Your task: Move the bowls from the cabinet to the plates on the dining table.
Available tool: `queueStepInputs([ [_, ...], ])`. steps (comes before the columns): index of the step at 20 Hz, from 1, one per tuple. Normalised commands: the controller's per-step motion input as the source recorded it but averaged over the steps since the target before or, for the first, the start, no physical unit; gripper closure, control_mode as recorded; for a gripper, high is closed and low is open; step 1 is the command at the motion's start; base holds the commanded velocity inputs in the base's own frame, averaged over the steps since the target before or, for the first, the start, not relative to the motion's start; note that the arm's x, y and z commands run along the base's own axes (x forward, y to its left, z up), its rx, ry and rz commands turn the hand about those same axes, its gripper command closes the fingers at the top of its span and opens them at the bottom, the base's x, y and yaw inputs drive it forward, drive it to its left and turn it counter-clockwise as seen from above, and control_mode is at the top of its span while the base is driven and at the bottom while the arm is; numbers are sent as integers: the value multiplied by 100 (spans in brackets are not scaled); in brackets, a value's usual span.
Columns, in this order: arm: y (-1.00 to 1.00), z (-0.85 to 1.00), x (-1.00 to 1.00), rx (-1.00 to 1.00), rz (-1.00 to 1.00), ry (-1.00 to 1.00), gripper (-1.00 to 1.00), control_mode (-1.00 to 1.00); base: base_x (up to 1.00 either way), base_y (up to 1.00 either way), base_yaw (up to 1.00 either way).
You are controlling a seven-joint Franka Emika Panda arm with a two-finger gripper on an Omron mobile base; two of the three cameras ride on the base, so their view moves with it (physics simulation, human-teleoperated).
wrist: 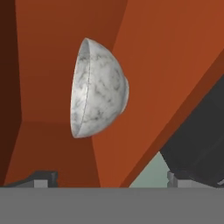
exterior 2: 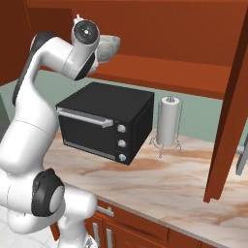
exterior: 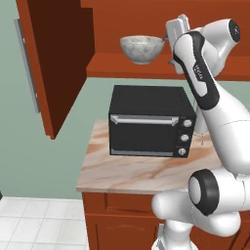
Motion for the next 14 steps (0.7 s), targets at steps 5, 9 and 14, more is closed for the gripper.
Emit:
queueStepInputs([
  [5, 1, -2, 25, 0, 0, 0, -100, -100, 0, 0, 0],
  [9, 3, -6, 27, 0, 0, 0, -100, -100, 0, 0, 0],
  [14, 1, -5, 25, 0, 0, 0, -100, -100, 0, 0, 0],
])
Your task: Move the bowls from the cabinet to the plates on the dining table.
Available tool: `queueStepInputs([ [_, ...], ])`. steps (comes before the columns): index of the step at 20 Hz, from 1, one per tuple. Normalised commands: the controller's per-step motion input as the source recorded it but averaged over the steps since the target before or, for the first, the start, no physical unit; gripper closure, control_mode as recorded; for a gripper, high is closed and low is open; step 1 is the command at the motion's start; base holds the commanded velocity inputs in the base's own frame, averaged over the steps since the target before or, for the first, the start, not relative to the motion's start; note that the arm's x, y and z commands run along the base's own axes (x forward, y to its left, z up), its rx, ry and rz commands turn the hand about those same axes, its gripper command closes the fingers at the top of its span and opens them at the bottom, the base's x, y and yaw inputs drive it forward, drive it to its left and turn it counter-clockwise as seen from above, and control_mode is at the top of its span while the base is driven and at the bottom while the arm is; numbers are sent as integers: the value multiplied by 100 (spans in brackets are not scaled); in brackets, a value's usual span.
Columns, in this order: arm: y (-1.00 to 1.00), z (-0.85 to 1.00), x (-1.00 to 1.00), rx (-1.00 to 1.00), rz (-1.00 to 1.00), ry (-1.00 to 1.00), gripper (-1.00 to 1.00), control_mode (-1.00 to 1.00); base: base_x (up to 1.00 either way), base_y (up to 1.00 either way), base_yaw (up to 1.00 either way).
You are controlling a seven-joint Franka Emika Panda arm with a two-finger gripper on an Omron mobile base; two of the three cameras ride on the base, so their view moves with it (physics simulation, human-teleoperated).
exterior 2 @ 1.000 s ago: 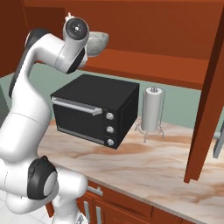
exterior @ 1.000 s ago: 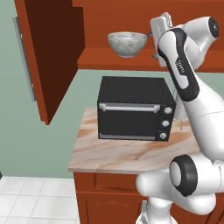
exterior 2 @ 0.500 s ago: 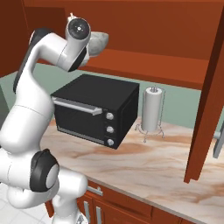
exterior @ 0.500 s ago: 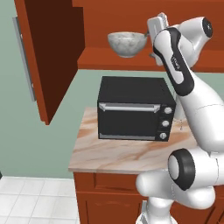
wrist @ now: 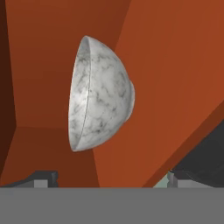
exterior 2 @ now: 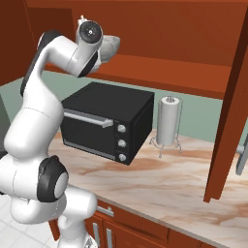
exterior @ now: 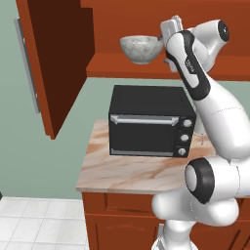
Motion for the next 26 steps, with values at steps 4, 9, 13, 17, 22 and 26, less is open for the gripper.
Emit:
queueStepInputs([
  [4, 1, -2, 27, 0, 0, 0, -100, -100, 0, 0, 0],
  [9, 1, -1, 29, 0, 0, 0, -100, -100, 0, 0, 0],
  [13, 1, -3, 28, 0, 0, 0, -100, -100, 0, 0, 0],
  [17, 0, -3, 28, 0, 0, 0, -100, -100, 0, 0, 0],
  [22, 1, -2, 26, 0, 0, 0, -100, -100, 0, 0, 0],
  [26, 1, -2, 25, 0, 0, 0, -100, -100, 0, 0, 0],
])
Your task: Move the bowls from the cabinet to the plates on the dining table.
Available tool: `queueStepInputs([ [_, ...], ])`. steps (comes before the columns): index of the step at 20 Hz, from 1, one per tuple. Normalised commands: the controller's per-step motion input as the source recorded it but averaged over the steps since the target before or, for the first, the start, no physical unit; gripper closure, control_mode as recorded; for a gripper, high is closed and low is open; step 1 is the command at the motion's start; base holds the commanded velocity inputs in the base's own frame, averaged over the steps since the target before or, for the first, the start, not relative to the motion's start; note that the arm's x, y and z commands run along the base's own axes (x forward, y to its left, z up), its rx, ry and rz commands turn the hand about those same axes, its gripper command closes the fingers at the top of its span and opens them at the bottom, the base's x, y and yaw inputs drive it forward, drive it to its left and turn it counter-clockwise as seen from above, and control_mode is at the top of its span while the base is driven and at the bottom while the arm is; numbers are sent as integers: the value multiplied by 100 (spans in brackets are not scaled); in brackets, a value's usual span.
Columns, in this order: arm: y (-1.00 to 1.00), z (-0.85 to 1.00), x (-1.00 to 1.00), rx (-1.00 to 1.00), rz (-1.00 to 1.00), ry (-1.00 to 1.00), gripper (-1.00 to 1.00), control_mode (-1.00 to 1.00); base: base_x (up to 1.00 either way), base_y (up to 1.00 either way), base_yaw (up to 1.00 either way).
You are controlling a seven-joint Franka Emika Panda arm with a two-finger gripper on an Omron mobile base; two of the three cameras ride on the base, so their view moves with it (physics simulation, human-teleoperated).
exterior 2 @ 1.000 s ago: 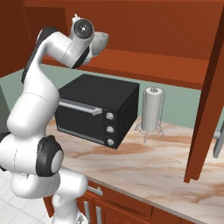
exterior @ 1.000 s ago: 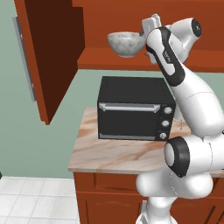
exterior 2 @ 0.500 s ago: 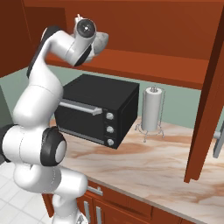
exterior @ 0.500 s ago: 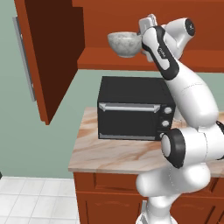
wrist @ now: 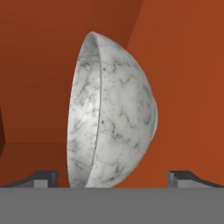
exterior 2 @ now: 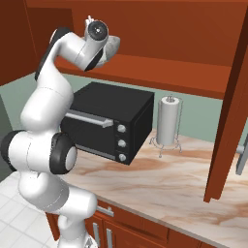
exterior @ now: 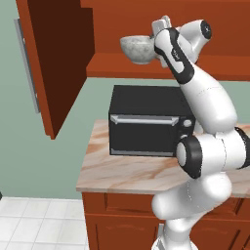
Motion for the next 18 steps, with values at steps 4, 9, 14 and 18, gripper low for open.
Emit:
queueStepInputs([
  [4, 1, -2, 25, 0, 0, 0, -100, -100, 0, 0, 0],
  [9, 0, -7, 22, 0, 0, 0, -100, -100, 0, 0, 0],
  [14, 0, -10, 16, -1, 0, -1, -100, -100, 0, 0, 0],
  [18, 1, -8, 20, -1, 0, -1, -100, -100, 0, 0, 0],
])
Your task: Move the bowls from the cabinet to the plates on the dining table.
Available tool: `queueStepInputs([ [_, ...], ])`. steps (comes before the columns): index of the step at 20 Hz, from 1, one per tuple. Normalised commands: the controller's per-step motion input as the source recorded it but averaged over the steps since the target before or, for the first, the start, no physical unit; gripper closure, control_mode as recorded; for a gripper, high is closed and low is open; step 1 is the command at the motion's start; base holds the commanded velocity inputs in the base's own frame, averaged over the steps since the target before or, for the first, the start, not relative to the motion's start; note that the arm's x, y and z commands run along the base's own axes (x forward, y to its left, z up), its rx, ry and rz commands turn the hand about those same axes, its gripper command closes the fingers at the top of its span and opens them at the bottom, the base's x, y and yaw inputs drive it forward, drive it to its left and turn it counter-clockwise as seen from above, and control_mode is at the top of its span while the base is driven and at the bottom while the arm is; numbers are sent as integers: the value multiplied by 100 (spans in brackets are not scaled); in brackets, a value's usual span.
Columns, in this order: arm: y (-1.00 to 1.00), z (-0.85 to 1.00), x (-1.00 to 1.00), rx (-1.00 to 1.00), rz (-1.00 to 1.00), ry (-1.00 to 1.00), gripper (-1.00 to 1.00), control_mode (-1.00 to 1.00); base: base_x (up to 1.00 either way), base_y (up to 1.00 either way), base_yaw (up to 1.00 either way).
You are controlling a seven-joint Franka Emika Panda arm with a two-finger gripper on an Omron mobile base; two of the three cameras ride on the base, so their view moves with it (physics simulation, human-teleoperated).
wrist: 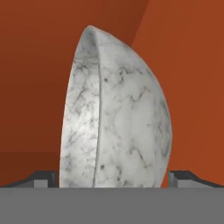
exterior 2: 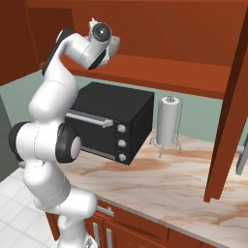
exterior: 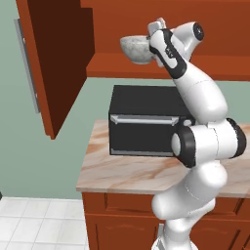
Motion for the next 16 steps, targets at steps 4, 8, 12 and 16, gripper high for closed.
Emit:
queueStepInputs([
  [4, 2, -7, 28, -1, 0, -2, -100, -100, 0, 0, 0],
  [8, 5, -11, 26, 0, 0, 0, 100, -100, 0, 0, 0],
  [12, 0, -5, 18, -1, 0, -2, 100, -100, 0, 0, 0],
  [16, 0, 0, 5, -3, 0, -4, 100, -100, 0, 0, 0],
])
